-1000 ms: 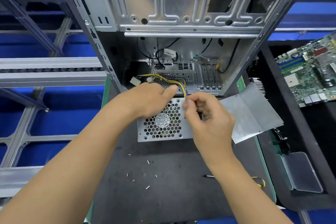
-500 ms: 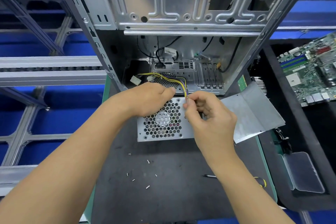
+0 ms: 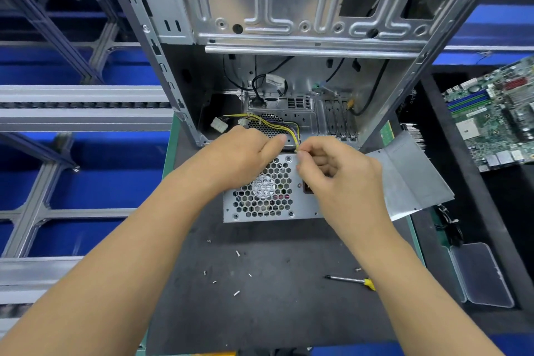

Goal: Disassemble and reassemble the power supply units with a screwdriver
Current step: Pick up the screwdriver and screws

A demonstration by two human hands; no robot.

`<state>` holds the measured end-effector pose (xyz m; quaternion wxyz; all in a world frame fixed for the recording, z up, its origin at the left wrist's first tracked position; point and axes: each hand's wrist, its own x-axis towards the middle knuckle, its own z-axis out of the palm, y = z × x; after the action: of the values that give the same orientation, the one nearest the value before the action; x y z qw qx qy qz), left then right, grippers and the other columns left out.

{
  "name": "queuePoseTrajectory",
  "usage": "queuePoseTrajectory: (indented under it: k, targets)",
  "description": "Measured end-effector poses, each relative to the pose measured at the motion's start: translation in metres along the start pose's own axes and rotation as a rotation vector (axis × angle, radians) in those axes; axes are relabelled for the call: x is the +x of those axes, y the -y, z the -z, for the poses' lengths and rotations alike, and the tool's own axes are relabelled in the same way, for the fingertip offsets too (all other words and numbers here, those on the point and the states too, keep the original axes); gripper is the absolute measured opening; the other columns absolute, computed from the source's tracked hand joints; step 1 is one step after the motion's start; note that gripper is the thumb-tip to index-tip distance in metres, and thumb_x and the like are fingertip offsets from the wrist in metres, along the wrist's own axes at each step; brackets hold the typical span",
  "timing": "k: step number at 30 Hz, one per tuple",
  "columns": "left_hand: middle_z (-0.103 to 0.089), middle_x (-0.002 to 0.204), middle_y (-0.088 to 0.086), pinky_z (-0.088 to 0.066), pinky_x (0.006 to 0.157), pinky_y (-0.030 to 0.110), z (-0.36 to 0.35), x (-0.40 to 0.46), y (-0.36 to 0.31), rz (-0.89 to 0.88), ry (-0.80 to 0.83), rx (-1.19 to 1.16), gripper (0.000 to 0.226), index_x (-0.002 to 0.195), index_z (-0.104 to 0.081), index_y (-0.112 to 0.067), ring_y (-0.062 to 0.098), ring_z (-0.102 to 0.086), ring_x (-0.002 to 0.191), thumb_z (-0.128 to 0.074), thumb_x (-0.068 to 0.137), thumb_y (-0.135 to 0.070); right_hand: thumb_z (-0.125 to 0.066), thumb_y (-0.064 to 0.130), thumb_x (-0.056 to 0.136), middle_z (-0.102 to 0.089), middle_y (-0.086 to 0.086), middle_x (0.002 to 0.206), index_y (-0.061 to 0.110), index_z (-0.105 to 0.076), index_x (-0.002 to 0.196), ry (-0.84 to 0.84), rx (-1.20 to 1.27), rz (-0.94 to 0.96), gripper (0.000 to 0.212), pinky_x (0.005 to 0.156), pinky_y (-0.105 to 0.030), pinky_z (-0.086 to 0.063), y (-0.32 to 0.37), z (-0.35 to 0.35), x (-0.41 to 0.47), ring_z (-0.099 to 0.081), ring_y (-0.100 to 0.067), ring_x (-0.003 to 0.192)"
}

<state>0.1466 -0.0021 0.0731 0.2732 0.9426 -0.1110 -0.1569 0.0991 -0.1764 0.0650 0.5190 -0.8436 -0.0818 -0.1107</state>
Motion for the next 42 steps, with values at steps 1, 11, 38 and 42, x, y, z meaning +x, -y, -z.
queuePoseTrajectory:
  k: [1, 11, 38, 42]
  targets:
    - [-0.036, 0.052, 0.003, -0.038, 0.059, 0.043, 0.000, 0.000, -0.001, -0.006, -0.009, 0.002, 0.058, 0.053, -0.032, -0.023, 0.020, -0.037, 0.055, -0.032, 0.107, -0.043, -0.070, 0.007, 0.087, -0.067, 0.005, 0.073, 0.015, -0.071, 0.087, -0.004, -0.017, 0.016, 0.008, 0.062, -0.023, -0.054, 0.000, 0.000, 0.001, -0.063, -0.013, 0.063]
    - [-0.031, 0.048, 0.006, -0.047, 0.059, 0.054, -0.003, -0.001, 0.001, -0.049, -0.114, 0.044, 0.063, 0.046, -0.030, -0.037, 0.014, -0.026, 0.053, -0.039, 0.109, -0.031, -0.069, 0.011, 0.090, -0.068, 0.004, 0.076, 0.018, -0.074, 0.089, 0.111, -0.109, 0.033, 0.009, 0.065, -0.012, -0.049, 0.003, 0.006, 0.011, -0.065, -0.009, 0.067]
    - [-0.035, 0.063, 0.004, -0.023, 0.051, 0.034, -0.006, 0.007, 0.002, -0.069, -0.080, 0.397, 0.031, 0.077, -0.024, -0.016, 0.025, -0.036, 0.072, -0.032, 0.107, -0.015, -0.066, 0.016, 0.092, -0.065, 0.004, 0.064, 0.027, -0.069, 0.078, 0.213, -0.242, 0.027, 0.017, 0.061, -0.012, -0.047, 0.009, 0.009, 0.023, -0.062, -0.004, 0.057]
    - [-0.036, 0.068, 0.004, -0.032, 0.059, 0.038, -0.008, 0.007, 0.004, -0.105, -0.105, 0.430, 0.018, 0.089, -0.033, -0.017, 0.030, -0.040, 0.081, -0.030, 0.107, -0.018, -0.065, 0.017, 0.092, -0.063, 0.004, 0.061, 0.028, -0.068, 0.077, 0.233, -0.254, 0.026, 0.019, 0.059, -0.013, -0.046, 0.009, 0.009, 0.024, -0.060, -0.005, 0.056]
